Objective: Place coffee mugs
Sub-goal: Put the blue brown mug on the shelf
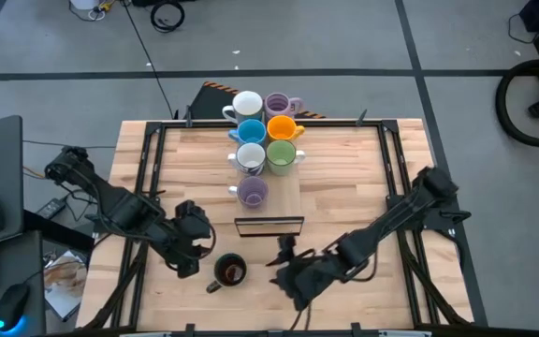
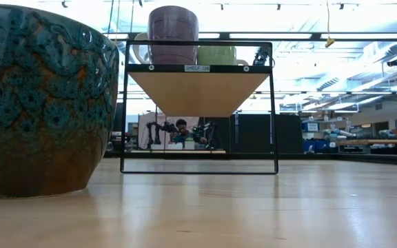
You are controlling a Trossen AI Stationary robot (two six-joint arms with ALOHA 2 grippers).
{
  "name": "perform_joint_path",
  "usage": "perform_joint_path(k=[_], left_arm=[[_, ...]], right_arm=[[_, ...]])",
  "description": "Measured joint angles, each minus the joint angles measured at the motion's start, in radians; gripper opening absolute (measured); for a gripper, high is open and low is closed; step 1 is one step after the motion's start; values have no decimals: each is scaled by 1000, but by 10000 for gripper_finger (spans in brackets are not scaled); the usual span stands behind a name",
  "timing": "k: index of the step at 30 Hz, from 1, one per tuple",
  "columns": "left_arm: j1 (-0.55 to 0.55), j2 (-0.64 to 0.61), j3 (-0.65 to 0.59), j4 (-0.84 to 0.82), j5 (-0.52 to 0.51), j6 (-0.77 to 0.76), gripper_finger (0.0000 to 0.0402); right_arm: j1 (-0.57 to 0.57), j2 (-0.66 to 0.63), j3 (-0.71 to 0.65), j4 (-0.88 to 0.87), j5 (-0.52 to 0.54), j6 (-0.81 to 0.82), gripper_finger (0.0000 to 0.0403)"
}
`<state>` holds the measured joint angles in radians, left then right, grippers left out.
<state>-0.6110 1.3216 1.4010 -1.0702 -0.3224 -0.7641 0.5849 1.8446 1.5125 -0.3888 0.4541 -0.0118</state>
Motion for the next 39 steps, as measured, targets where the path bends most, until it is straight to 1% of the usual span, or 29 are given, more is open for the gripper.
perform_joint_path(k=[7, 14, 18, 22, 27, 28, 32, 39], left_arm=[[0, -2, 0, 2, 27, -43, 172], [5, -2, 0, 3, 31, -63, 172], [5, -2, 0, 3, 32, -66, 172], [5, -2, 0, 3, 32, -70, 172], [5, -2, 0, 3, 32, -69, 172], [5, -2, 0, 3, 32, -68, 172], [5, -2, 0, 4, 32, -71, 172], [5, -2, 0, 4, 77, -90, 172]], right_arm=[[-57, 169, 139, 31, -185, -97, 197], [-106, 300, 300, 4, -284, -178, 189], [-130, 349, 340, -18, -330, -211, 188], [-137, 381, 341, -28, -343, -257, 188], [-135, 396, 341, -74, -272, -294, 185], [-135, 396, 341, -79, -271, -297, 180], [-135, 396, 341, -84, -271, -297, 150], [-133, 396, 341, -87, -272, -292, 92]])
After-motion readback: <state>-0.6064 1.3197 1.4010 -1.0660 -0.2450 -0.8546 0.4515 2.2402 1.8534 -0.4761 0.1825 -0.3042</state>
